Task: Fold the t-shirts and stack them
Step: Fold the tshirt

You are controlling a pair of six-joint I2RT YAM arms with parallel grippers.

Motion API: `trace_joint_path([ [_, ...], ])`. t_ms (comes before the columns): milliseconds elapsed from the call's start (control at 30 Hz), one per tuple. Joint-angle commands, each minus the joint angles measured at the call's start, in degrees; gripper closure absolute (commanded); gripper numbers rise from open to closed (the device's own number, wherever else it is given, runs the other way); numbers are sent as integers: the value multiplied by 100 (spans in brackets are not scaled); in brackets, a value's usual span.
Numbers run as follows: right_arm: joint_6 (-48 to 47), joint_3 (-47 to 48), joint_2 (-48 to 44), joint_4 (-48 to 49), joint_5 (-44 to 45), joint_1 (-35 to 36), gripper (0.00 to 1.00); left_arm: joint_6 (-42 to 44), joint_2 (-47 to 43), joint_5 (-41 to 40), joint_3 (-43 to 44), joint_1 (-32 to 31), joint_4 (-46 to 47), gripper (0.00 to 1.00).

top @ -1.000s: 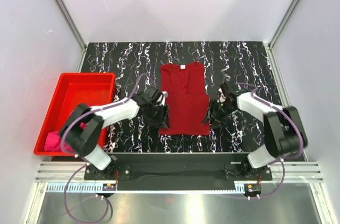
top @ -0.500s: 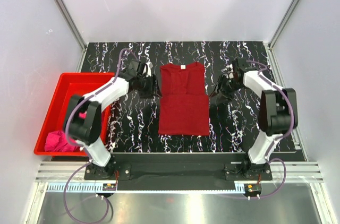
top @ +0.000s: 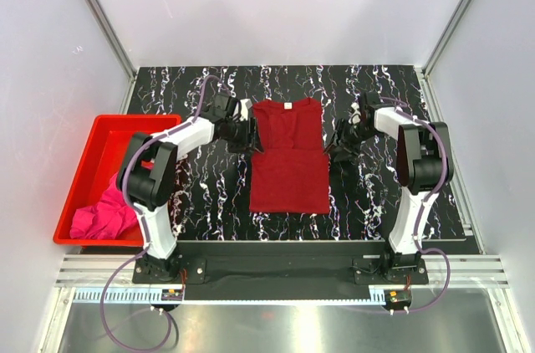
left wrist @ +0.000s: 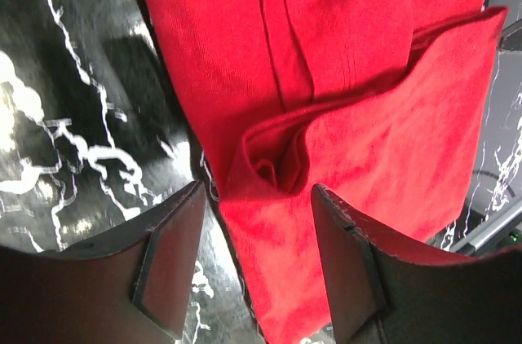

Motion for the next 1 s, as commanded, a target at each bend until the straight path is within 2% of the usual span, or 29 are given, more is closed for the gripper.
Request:
trace_joint_path([
  [0, -65, 300, 213, 190, -245, -12, 45, 117, 172, 121, 317, -2, 284, 41],
  [333, -12, 739, 460, 164, -500, -12, 65, 82, 383, 130, 511, -2, 258, 53],
  [433, 6, 818, 442, 147, -640, -12, 76, 73, 383, 69, 555, 7, 231, 71],
  [467, 23, 845, 416, 147, -684, -12, 79, 55, 331, -18, 564, 7, 196, 81],
  [500, 23, 863, 398, 129, -754, -12, 86, 21, 296, -54, 573, 16, 170, 93],
  [533, 32, 880, 363, 146, -790, -20, 90, 3, 191, -98, 564, 25, 144, 95],
  [633, 102, 854, 223, 164, -860, -12, 98, -50, -3, -151, 476, 77, 143, 96],
  [967, 173, 925, 372, -12, -536, -12, 100, -94, 181, -388, 441, 148, -85, 100],
])
